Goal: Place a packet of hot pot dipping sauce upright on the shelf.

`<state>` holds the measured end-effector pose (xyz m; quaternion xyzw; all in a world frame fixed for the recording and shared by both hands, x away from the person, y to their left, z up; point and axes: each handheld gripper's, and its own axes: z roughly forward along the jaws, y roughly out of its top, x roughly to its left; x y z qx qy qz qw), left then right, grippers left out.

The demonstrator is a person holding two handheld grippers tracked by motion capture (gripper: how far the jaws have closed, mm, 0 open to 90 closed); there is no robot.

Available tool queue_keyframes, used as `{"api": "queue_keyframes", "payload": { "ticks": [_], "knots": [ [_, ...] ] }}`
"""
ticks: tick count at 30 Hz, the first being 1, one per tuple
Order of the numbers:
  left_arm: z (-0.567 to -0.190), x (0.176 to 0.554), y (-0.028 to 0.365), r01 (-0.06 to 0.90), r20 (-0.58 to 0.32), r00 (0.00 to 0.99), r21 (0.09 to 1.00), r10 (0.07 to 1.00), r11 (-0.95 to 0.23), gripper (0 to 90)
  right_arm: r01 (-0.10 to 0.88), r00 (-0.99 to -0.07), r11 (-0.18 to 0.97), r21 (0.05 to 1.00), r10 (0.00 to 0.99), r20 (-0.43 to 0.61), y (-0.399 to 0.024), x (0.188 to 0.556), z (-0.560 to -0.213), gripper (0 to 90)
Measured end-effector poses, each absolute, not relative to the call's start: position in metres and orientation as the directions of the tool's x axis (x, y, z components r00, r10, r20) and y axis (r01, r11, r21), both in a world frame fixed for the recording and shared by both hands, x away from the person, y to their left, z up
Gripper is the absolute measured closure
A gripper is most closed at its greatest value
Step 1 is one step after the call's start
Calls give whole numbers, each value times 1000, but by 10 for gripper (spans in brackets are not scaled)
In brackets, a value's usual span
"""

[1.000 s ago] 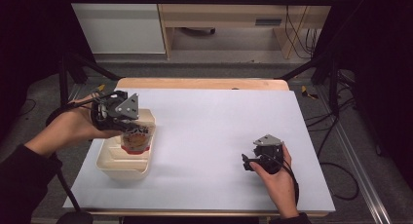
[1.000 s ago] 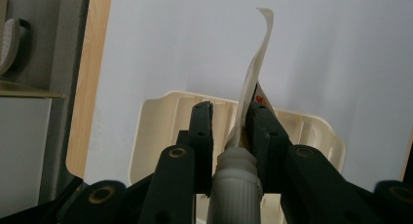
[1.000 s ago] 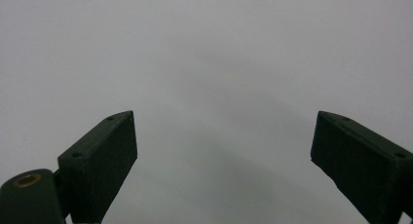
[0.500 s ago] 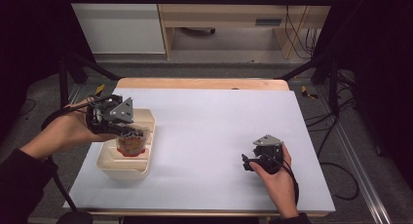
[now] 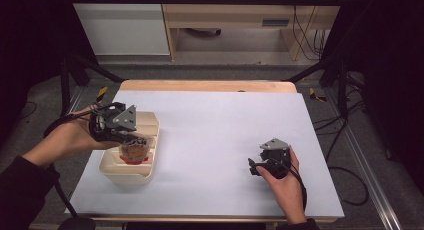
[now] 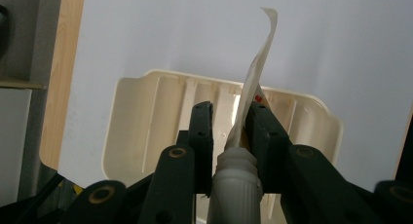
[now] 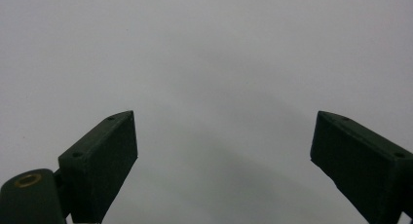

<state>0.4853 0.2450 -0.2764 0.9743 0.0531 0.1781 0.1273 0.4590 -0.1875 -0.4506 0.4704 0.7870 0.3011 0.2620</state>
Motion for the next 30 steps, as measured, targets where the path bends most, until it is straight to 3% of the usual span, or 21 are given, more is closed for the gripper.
{"api": "queue_keyframes", "payload": {
  "ticks": [30],
  "knots": [
    [-296,478,251,40,304,944,280,128,-959,733,586,-425,381,715,896,-130,-188,460,-452,105]
  ]
}}
